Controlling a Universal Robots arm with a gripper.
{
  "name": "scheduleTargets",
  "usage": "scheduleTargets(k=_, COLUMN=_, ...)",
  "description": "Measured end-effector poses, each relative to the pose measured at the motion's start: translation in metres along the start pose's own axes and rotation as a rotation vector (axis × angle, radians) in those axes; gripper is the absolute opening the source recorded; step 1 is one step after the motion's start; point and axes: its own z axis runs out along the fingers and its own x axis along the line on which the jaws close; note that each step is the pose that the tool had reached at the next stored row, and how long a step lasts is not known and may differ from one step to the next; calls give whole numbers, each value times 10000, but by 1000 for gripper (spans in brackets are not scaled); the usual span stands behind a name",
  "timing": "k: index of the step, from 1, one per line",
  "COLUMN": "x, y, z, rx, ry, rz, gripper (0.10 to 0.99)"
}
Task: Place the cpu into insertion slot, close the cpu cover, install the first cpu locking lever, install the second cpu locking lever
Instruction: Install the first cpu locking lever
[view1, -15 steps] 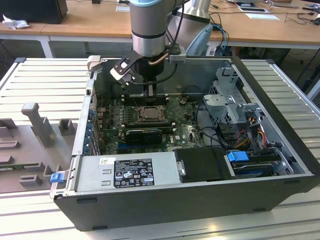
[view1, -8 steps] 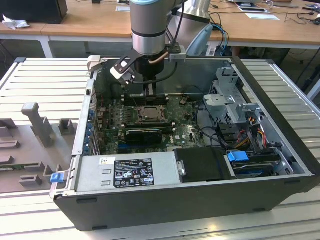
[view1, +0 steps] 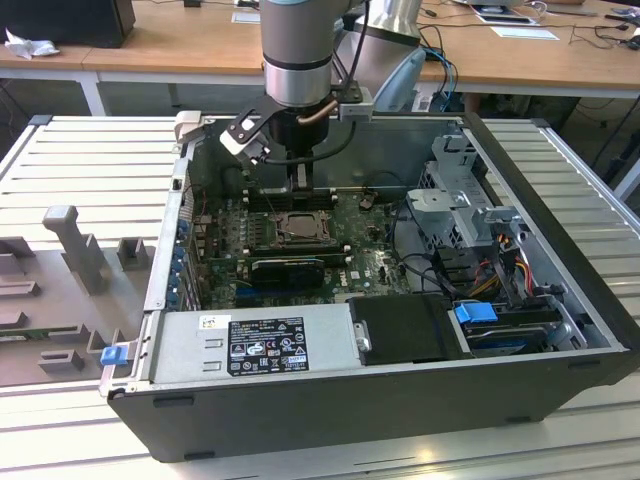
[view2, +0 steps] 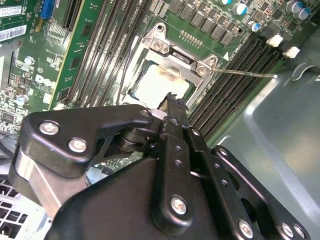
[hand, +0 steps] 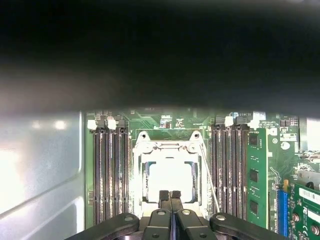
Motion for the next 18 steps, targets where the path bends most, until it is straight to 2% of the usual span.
scheduleTargets(k=3, x=1, y=2, z=-35, rx=0, ry=0, rz=0, gripper=106)
scheduleTargets(k=18, x=4, y=6, z=-116, rx=0, ry=0, rz=0, gripper=106)
